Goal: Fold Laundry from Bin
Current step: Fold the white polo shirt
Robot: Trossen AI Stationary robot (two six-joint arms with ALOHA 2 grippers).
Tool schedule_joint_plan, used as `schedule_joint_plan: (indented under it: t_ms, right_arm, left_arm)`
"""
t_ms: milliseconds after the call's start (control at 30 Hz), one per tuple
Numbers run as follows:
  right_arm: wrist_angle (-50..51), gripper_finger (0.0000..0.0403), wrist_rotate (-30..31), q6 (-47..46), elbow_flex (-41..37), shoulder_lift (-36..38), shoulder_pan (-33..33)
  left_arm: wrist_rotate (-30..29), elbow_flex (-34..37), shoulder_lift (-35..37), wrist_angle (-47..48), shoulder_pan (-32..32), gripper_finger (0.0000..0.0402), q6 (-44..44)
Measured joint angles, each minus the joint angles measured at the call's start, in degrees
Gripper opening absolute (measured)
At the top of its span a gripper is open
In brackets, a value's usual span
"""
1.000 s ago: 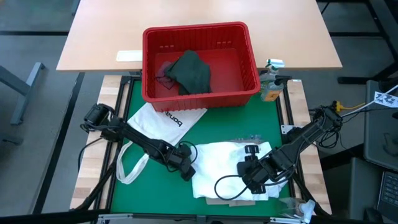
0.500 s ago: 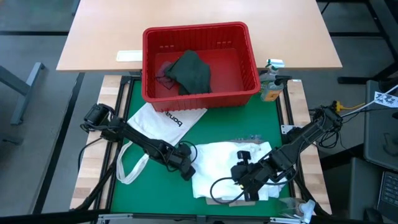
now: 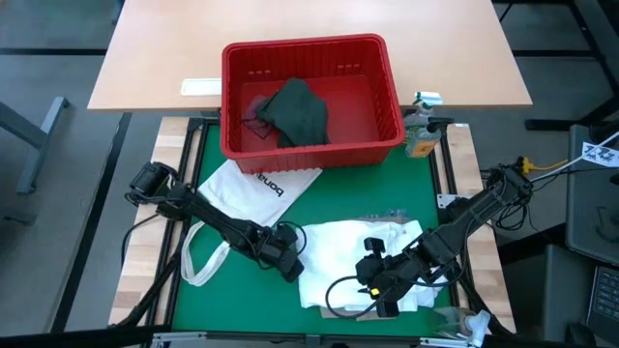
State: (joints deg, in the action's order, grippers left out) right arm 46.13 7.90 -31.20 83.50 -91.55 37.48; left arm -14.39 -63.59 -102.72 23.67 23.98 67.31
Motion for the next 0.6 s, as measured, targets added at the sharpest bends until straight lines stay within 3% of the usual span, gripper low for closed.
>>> schedule_joint_plan:
  t_ms: [200,600]
  right_arm:
    - [0.0,0.016,0.0,0.0,0.0,0.0,0.0]
    - [0.1,0.016,0.0,0.0,0.0,0.0,0.0]
  left_arm:
    - [1.2,0.0,0.0,1.2,2.0,0.0285,4.4]
    - [1.4,0.0,-0.1,-7.1,4.0,0.0289,6.1]
